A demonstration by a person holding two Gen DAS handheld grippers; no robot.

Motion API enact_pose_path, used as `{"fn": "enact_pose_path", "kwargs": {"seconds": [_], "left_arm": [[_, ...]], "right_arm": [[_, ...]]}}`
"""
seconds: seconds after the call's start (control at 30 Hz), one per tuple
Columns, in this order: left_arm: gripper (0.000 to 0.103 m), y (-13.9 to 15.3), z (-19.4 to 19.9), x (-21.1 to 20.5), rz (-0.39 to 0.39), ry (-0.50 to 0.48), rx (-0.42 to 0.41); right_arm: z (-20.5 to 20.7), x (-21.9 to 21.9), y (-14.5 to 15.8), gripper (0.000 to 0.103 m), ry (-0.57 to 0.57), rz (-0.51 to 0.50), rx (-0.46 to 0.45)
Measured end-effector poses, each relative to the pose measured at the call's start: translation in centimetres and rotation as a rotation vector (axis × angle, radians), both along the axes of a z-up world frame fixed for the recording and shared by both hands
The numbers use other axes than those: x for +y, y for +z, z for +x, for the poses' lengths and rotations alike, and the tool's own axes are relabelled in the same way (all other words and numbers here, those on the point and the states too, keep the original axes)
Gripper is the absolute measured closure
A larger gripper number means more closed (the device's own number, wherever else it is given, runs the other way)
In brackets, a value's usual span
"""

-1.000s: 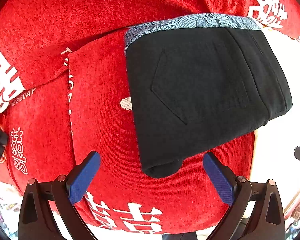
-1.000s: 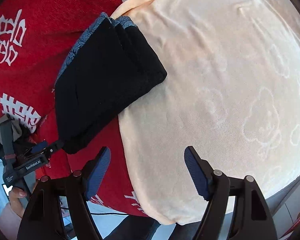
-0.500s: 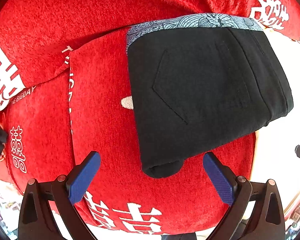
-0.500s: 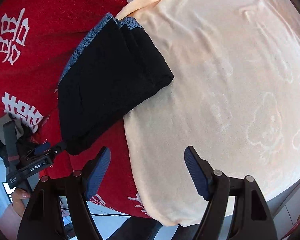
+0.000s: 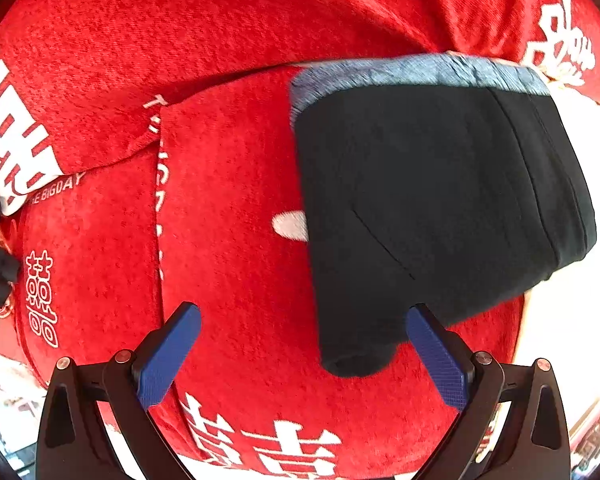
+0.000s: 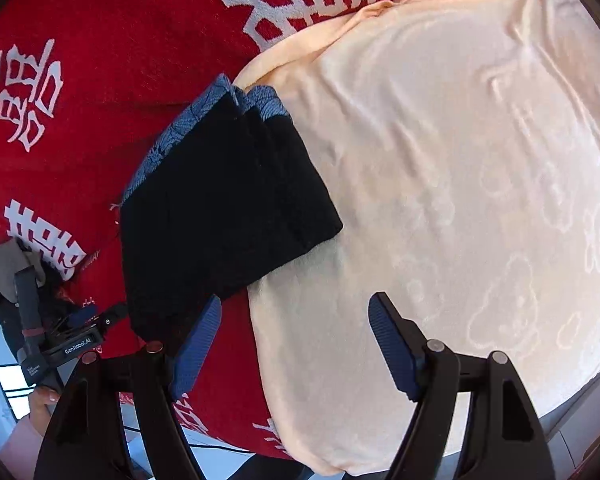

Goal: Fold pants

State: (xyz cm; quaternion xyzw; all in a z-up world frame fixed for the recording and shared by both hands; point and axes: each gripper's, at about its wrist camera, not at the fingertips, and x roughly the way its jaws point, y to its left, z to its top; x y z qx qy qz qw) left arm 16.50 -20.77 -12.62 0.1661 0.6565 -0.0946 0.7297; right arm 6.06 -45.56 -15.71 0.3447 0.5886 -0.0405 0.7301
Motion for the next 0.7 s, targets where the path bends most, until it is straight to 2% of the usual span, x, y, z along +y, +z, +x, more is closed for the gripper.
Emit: {"fn": "enact_pose_path", "kwargs": {"seconds": [0.37,0.7], "left_arm": [[0.000,1.6,3.8,2.1,-0.023,0.075,-0.080],[0.000,1.5,5.0,2.5,-0.045,0.089,-0.081]], "right_arm": [[4.6,-3.6,3.2,0.024,0.024,-0.090,-0.073],[8.0,-2.9,4.0,0.024,0.122,-0.125,-0.092]]}}
